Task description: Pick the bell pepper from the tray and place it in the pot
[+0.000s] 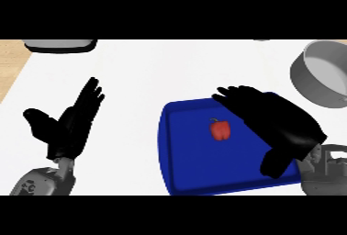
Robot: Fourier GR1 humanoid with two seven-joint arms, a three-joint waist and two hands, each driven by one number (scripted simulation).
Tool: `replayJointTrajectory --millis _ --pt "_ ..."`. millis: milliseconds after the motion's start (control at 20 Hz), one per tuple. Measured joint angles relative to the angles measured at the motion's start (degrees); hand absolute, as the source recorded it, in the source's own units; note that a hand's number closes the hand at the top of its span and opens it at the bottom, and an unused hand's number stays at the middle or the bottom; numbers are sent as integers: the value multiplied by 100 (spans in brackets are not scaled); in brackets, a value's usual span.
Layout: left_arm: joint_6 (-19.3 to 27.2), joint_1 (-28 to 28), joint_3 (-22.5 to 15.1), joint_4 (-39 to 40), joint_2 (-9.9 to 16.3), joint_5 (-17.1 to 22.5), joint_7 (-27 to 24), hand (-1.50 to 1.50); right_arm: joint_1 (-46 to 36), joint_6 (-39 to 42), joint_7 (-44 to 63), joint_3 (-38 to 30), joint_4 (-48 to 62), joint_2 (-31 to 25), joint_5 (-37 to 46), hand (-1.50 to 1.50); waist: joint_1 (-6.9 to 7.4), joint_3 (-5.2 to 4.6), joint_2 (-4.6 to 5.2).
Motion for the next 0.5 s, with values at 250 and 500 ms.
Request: replayJointTrajectory --millis 250,500 --pt "-143 227 121 -157 2 -52 11 0 134 154 -3 146 270 83 475 -150 6 2 1" --pt "-251 172 250 -195 -121 -162 143 0 323 59 -94 266 499 302 1120 -150 -3 3 2"
